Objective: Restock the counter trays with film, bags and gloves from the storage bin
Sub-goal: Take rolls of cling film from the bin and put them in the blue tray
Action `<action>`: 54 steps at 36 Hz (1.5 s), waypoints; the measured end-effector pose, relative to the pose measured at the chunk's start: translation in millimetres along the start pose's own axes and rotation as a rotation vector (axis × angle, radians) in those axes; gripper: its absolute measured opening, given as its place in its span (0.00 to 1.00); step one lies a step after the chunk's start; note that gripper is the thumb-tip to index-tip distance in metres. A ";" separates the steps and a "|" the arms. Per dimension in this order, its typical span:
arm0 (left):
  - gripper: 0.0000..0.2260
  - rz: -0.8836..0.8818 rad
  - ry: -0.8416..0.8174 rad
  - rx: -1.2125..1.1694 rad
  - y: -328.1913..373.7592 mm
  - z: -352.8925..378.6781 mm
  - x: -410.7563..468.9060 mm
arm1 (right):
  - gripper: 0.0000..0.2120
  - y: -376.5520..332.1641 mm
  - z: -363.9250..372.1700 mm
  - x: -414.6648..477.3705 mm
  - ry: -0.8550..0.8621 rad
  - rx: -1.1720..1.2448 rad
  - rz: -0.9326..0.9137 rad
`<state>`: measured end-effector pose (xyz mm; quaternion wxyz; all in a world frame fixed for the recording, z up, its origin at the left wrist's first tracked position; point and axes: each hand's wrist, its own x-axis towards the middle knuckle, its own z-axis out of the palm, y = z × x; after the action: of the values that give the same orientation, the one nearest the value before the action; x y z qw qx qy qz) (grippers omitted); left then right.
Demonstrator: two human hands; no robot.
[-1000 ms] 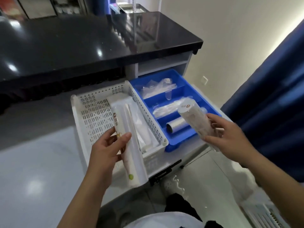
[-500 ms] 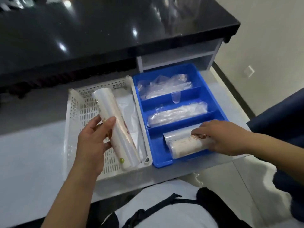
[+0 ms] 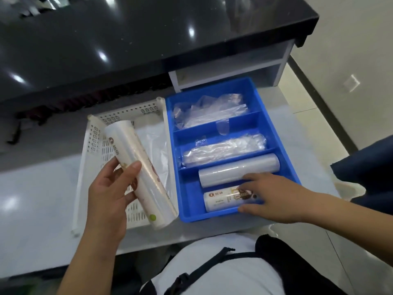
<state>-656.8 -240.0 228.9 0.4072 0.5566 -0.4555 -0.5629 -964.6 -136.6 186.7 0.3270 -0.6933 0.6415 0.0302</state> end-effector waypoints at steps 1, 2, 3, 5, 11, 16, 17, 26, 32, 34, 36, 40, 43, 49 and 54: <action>0.21 0.017 -0.005 0.025 1.4 3.1 -0.2 | 0.28 1.5 0.7 -0.5 0.006 0.006 -0.006; 0.25 0.032 -0.008 0.056 3.3 7.2 -0.1 | 0.28 3.1 0.9 -1.3 0.007 0.015 -0.007; 0.27 0.045 -0.011 0.091 5.2 11.5 0.1 | 0.28 4.7 0.7 -2.2 0.003 0.029 -0.005; 0.28 0.075 -0.031 0.156 9.9 21.7 0.7 | 0.27 8.8 -1.0 -5.4 -0.006 0.062 -0.012; 0.31 0.244 -0.227 0.417 28.6 62.7 2.1 | 0.25 30.9 -21.6 -30.9 0.187 0.234 0.010; 0.33 0.372 -0.571 0.739 32.5 111.9 -3.7 | 0.17 50.3 -29.0 -52.5 0.441 0.492 0.068; 0.33 0.384 -0.632 0.824 29.7 122.5 -5.8 | 0.16 53.1 -27.8 -55.7 0.481 0.526 0.076; 0.28 0.681 -0.795 1.479 -18.4 194.4 -0.7 | 0.21 56.2 7.8 -75.3 0.616 0.641 0.203; 0.28 0.702 -0.759 1.457 -32.1 198.7 -1.2 | 0.21 43.5 44.6 -79.5 0.636 0.611 0.212; 0.28 0.692 -0.755 1.450 -33.8 199.1 -0.7 | 0.22 38.9 53.1 -77.6 0.651 0.613 0.214; 0.30 0.677 -0.756 1.442 -35.8 199.3 -1.4 | 0.24 35.0 58.5 -75.5 0.666 0.617 0.223; 0.30 0.660 -0.744 1.405 -42.3 196.3 -2.3 | 0.24 31.8 61.3 -72.0 0.694 0.586 0.225; 0.30 0.652 -0.741 1.379 -47.2 193.8 -4.7 | 0.23 33.6 58.3 -71.4 0.690 0.555 0.235; 0.34 0.600 -0.678 1.231 -45.2 170.5 -12.7 | 0.24 34.4 46.9 -71.6 0.693 0.515 0.197; 0.36 0.478 -0.522 1.143 -41.0 124.2 -25.2 | 0.26 20.5 36.8 -68.1 0.667 0.516 0.110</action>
<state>-777.5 -197.9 191.4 0.0384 0.4144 -0.8761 -0.2436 -981.3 -58.5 180.8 0.2621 -0.5253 0.7348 -0.3398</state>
